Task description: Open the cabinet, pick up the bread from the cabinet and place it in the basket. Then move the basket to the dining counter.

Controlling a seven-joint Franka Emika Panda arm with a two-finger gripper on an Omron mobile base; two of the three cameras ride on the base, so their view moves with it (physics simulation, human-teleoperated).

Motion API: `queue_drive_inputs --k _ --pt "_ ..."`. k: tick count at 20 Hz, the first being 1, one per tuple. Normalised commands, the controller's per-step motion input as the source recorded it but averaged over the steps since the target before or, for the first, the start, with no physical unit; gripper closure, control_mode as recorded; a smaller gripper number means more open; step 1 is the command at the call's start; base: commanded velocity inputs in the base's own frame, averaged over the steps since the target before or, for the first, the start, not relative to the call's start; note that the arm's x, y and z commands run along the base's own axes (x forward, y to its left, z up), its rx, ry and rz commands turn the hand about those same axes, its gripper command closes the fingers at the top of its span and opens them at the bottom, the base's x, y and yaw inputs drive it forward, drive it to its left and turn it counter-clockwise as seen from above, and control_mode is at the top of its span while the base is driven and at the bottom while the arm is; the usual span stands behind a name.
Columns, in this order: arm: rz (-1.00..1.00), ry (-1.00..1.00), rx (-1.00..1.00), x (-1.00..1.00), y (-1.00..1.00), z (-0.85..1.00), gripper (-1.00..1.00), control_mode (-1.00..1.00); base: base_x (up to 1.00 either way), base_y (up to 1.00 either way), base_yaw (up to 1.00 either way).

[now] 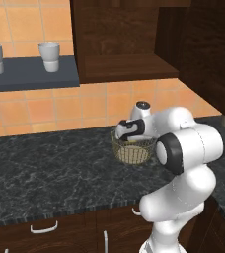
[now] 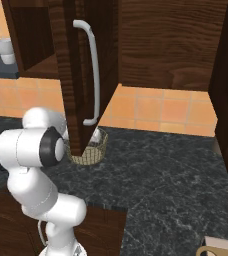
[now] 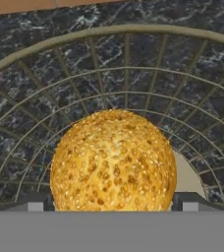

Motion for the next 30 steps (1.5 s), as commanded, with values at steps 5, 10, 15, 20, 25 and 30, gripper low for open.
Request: queue_drive_inputs --k 5,10,15,20,25,30 --pt "0.08 0.0 0.0 0.38 0.0 -0.25 1.0 -1.0 0.0 0.0 0.0" --pt "0.07 0.0 0.0 0.32 0.0 -0.04 1.0 -1.0 0.0 0.0 0.0" --pt "0.06 0.0 0.0 0.07 0.0 -0.01 -1.0 -1.0 0.0 0.0 0.0" --pt "0.05 0.0 0.0 -0.08 0.0 0.0 -1.0 -1.0 0.0 0.0 0.0" --pt "0.02 0.0 -0.01 0.0 0.04 0.0 -1.0 -1.0 0.0 0.0 0.0" --pt "0.0 -0.04 -0.01 0.0 0.15 0.0 -1.0 -1.0 0.0 0.0 0.0"
